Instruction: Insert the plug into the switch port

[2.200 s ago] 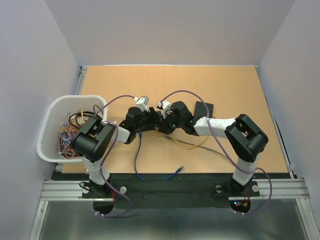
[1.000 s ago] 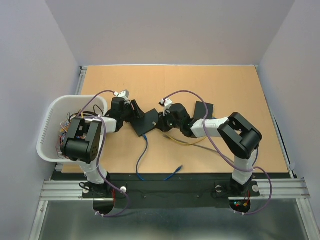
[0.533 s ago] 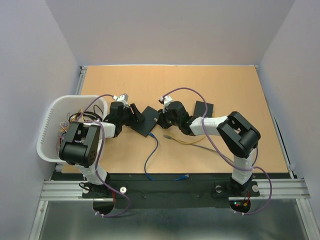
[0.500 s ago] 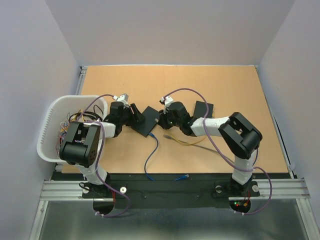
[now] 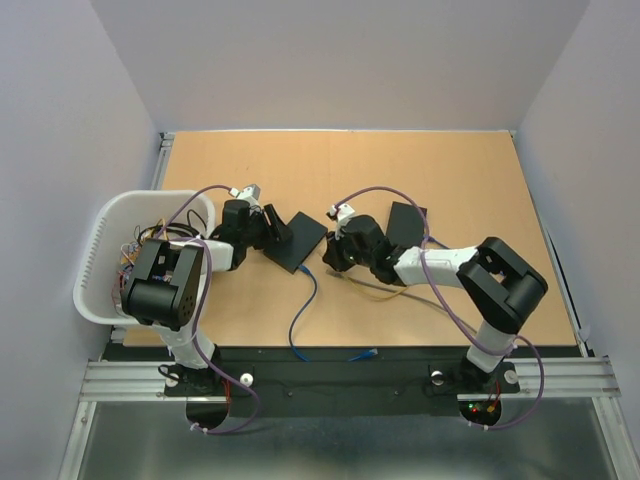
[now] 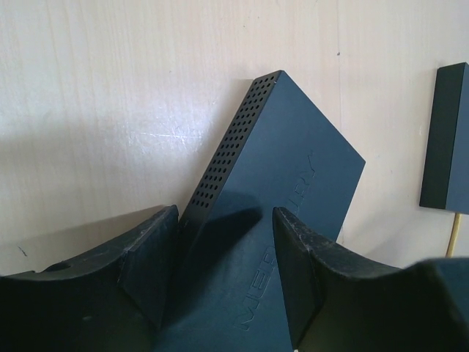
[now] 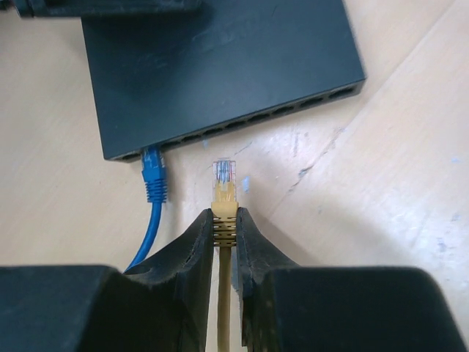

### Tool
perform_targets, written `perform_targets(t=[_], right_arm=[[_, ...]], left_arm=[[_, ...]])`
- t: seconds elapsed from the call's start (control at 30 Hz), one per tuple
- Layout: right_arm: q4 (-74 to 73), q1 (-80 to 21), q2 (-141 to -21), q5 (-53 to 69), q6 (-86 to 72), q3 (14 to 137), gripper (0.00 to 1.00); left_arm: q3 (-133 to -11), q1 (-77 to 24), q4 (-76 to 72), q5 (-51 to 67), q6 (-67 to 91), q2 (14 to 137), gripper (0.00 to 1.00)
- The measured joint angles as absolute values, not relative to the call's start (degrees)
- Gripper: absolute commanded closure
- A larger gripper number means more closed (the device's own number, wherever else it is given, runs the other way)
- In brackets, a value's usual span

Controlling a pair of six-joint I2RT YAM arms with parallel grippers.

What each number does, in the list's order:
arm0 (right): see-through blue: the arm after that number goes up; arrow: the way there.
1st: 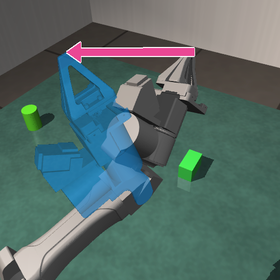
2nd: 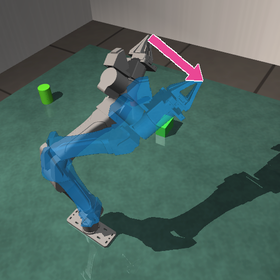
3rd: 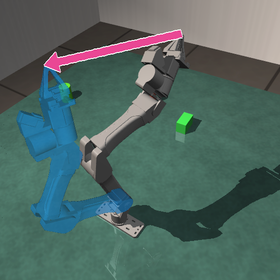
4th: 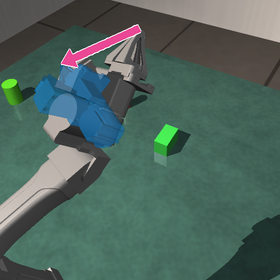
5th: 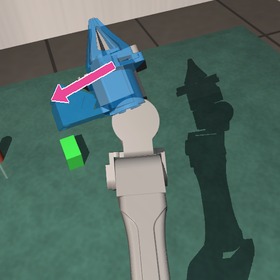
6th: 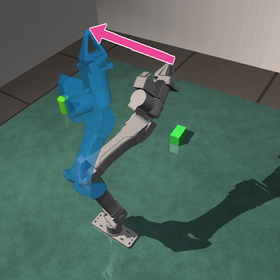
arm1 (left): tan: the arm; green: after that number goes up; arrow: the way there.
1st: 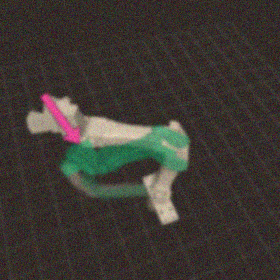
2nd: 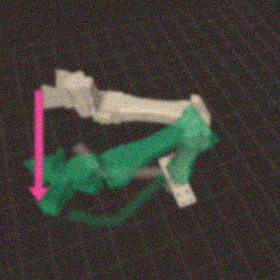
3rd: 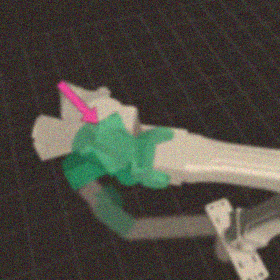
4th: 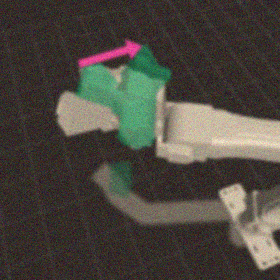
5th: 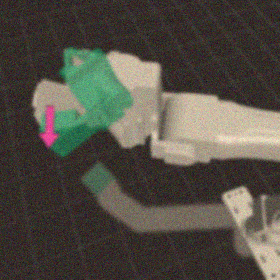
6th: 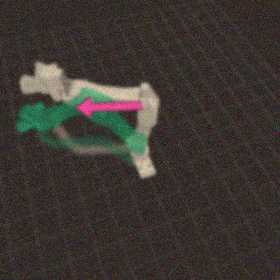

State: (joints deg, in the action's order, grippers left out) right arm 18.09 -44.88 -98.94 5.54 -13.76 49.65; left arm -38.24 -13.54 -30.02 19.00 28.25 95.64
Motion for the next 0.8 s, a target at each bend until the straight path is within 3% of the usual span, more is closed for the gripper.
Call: perform_targets(t=[0.8], right_arm=[[18.24,-47.35,-107.39,1.76,-15.27,54.7,0.99]], left_arm=[[-38.22,-13.54,-32.08,21.02,27.4,96.64,0.36]])
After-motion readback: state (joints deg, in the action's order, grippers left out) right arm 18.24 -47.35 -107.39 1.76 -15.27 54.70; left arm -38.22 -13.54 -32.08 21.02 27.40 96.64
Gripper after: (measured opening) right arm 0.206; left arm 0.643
